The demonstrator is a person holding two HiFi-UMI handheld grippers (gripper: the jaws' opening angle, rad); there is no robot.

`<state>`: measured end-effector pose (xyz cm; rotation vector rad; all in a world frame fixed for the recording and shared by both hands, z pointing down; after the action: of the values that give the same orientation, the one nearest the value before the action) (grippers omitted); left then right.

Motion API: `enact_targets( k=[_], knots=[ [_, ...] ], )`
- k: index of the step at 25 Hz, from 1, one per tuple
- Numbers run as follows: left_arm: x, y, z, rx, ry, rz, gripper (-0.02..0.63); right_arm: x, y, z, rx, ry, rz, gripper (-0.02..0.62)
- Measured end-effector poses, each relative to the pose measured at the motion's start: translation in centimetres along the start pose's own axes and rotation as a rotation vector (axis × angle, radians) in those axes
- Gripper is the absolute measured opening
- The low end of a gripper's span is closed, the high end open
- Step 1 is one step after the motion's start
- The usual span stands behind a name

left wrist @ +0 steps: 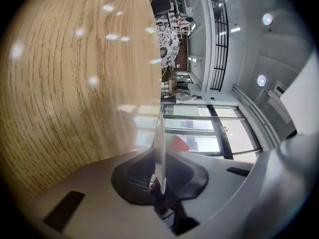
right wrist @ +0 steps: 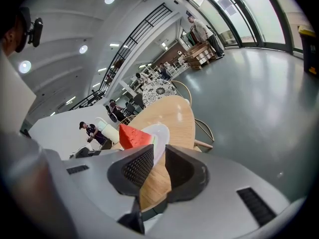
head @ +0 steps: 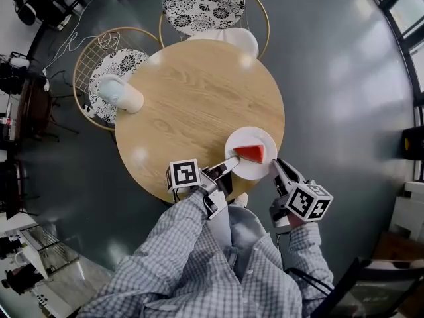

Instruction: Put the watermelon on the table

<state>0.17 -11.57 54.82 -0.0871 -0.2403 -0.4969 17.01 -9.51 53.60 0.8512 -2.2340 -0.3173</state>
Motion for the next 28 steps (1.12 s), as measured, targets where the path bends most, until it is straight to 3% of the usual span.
enact_targets(
  k=[12, 18, 24, 28],
  knots=[
    [0.4, -0.1, 1.7, -0.009, -0.082, 0.024, 0.041, 1.1, 1.0, -1.3, -0.022, 0.075, 0.045, 0.078],
    [0.4, 0.0, 2.2, 0.025, -0.118, 0.057, 0.041, 1.6, 0.8, -0.8, -0.058, 0.059, 0.040, 0.078],
    [0.5, 0.1, 2.2, 0.024, -0.119, 0.061, 0.041, 1.2, 0.7, 0.7, -0.238, 0.063, 0.058, 0.078],
    [0.5, 0.1, 2.4, 0.031, -0.126, 0.064, 0.041, 0.4, 1.1, 3.2, -0.535, 0.043, 0.096, 0.078]
  ],
)
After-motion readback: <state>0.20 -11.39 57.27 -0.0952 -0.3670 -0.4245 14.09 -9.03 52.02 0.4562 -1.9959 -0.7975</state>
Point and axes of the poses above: the fingertips, and each gripper's own axes: x forward along the fingers, z to its left, y out of its underside, the point moved 4 cm from there along -x, backward along the fingers, and after that the axes turned 5 degrees about x, right-handed, at the moved point
